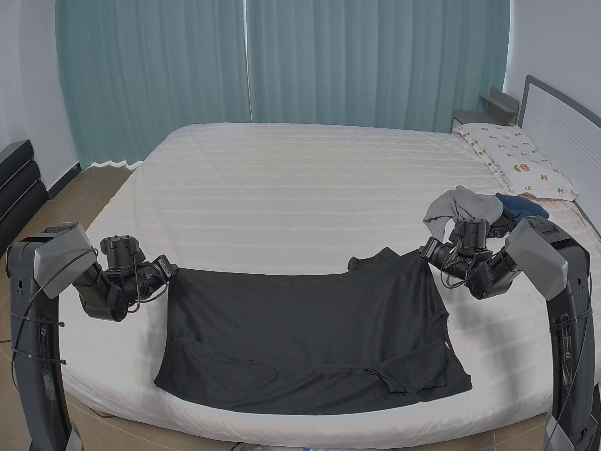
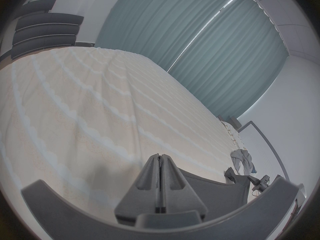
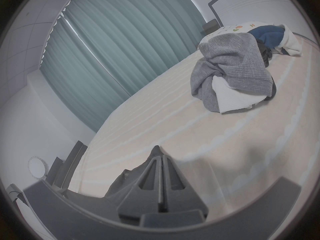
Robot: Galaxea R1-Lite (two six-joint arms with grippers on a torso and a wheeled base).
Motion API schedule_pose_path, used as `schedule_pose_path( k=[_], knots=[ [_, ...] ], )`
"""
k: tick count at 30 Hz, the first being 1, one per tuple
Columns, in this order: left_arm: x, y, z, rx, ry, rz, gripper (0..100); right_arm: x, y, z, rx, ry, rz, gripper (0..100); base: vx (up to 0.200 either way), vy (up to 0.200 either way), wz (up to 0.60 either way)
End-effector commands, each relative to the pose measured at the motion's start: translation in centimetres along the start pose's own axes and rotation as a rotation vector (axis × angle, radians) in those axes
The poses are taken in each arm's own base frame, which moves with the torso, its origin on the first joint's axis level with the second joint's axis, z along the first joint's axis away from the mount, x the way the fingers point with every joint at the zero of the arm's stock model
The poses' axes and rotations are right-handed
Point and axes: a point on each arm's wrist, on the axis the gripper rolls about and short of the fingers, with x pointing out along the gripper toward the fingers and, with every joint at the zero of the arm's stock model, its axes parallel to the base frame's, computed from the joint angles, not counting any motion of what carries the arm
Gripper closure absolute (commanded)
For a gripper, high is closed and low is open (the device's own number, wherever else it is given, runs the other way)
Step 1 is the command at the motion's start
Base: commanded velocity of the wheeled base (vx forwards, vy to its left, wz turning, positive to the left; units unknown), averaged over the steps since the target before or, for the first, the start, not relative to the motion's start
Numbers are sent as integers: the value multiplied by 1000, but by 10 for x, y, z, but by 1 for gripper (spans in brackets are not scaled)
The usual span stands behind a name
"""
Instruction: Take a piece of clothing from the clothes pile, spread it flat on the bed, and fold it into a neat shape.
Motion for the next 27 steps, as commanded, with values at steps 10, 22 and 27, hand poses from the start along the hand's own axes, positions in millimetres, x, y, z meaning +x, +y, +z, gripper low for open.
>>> schedule_pose_path(
  k=[10,22,27],
  knots=[
    [-4,2,7,-6,-18,3,100,7,1,1,-7,-58,25,100,0,0,0],
    [-7,2,15,-34,-41,-1,100,6,-3,2,-8,-96,12,100,0,0,0],
    [-7,2,14,-35,-38,1,100,3,-5,-1,-7,-81,0,100,0,0,0]
  ],
)
